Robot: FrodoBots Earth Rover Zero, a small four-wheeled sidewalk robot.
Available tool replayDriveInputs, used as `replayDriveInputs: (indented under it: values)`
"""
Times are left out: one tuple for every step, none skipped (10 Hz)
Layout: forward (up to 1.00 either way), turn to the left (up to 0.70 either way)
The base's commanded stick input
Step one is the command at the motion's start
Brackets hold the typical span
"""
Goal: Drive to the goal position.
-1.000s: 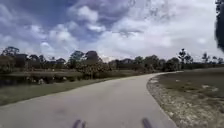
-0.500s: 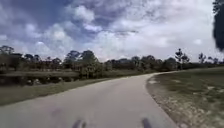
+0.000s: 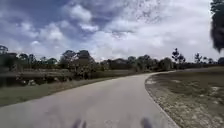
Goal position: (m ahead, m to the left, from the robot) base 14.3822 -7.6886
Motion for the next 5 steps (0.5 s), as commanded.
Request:
replayDriveInputs:
  values:
    - [0.69, 0.03]
    - [0.69, 0.03]
    - [0.69, 0.03]
    - [0.69, 0.03]
    - [0.69, 0.03]
